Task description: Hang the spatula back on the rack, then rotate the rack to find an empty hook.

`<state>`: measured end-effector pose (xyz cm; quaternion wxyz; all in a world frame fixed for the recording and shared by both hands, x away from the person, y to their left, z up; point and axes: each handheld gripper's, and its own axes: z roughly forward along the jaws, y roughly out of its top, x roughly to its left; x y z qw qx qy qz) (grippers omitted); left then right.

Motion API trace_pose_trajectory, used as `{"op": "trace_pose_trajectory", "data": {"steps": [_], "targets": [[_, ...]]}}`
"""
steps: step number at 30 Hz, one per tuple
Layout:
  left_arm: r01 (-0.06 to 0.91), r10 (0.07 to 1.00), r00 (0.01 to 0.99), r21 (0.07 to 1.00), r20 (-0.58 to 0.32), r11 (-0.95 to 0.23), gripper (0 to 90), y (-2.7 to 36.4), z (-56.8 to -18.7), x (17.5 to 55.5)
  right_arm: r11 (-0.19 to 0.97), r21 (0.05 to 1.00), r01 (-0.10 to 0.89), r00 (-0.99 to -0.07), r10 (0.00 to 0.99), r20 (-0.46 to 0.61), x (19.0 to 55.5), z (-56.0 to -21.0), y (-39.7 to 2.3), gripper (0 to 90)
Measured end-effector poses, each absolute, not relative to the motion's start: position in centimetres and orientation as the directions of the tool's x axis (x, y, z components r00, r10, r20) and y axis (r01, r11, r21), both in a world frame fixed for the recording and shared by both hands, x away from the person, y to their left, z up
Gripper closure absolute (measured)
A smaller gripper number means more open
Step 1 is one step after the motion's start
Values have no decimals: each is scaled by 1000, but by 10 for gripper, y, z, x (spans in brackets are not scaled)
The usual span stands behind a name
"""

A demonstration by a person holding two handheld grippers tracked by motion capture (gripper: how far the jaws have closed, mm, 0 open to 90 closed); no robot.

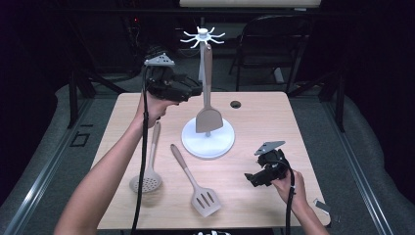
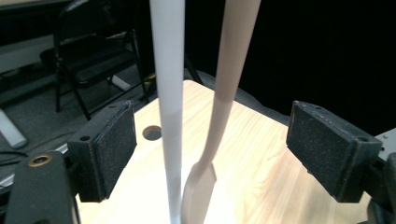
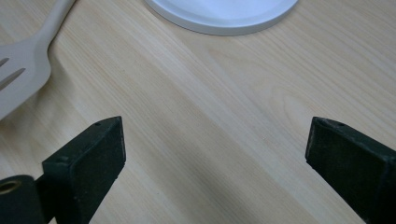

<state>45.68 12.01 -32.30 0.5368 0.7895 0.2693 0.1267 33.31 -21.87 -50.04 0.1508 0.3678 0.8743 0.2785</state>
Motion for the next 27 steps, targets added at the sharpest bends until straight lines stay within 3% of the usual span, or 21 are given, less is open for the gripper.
{"op": "trace_pose_trajectory", "data": {"steps": [6,9,11,13,14,19,23,27], "targets": [[261,583,809,932,-69,-252,219,125,-305,453,585,585,561,-684,726,-71,334,-500,-219,49],[236,593,804,940,-47,-245,298,126,-295,450,586,584,561,-684,726,-72,334,-500,-219,51],[210,607,795,947,-19,-245,390,125,-290,447,587,584,561,-684,726,-72,334,-500,-219,54],[188,619,785,954,-4,-234,582,125,-285,445,583,584,565,-678,731,-73,335,-501,-219,58],[179,632,775,957,6,-228,582,125,-283,444,583,584,565,-678,731,-73,335,-501,-219,58],[160,646,763,964,16,-213,784,122,-270,442,578,586,568,-673,736,-73,336,-501,-220,60],[134,646,763,968,35,-210,856,115,-261,441,573,588,571,-673,737,-64,336,-501,-220,61],[128,647,761,966,50,-225,869,107,-257,441,583,582,566,-673,735,-81,335,-499,-221,63]]}}
